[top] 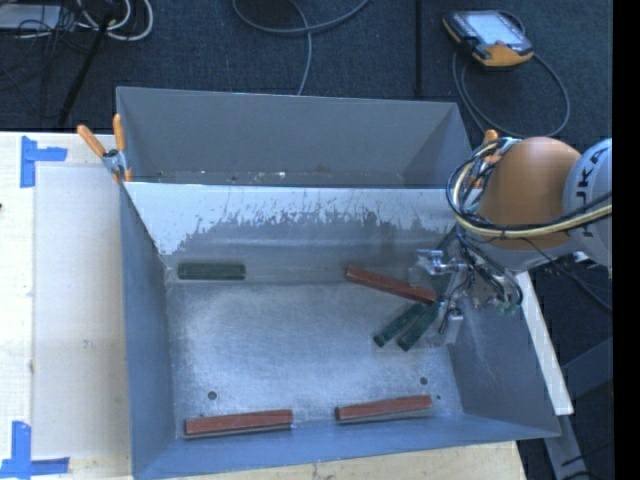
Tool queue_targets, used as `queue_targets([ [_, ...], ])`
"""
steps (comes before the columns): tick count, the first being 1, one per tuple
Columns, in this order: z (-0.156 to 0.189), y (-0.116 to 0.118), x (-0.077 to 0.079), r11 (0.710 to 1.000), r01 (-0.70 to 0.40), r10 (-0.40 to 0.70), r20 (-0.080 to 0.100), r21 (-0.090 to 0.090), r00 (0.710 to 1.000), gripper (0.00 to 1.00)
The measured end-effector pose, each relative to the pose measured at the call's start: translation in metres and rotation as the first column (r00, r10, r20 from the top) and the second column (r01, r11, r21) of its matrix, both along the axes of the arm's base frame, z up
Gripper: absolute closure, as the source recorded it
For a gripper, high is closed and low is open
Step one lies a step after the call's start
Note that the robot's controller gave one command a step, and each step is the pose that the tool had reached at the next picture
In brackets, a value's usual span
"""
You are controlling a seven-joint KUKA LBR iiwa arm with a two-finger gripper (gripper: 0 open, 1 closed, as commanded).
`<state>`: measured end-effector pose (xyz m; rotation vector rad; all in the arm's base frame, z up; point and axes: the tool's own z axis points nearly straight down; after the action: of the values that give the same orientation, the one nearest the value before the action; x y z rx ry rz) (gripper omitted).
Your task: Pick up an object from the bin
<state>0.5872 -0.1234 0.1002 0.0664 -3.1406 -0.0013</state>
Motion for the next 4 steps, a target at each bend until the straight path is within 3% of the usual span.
queue_targets([
  [1,-0.031,0.014,-0.019,0.999,0.051,-0.051,0.002,0.000,0.999,0.00],
  [2,-0.028,0.007,-0.008,1.000,0.008,-0.008,0.008,0.001,1.000,1.00],
  [4,-0.026,0.007,-0.009,1.000,0.007,-0.007,0.003,0.001,1.000,1.00],
])
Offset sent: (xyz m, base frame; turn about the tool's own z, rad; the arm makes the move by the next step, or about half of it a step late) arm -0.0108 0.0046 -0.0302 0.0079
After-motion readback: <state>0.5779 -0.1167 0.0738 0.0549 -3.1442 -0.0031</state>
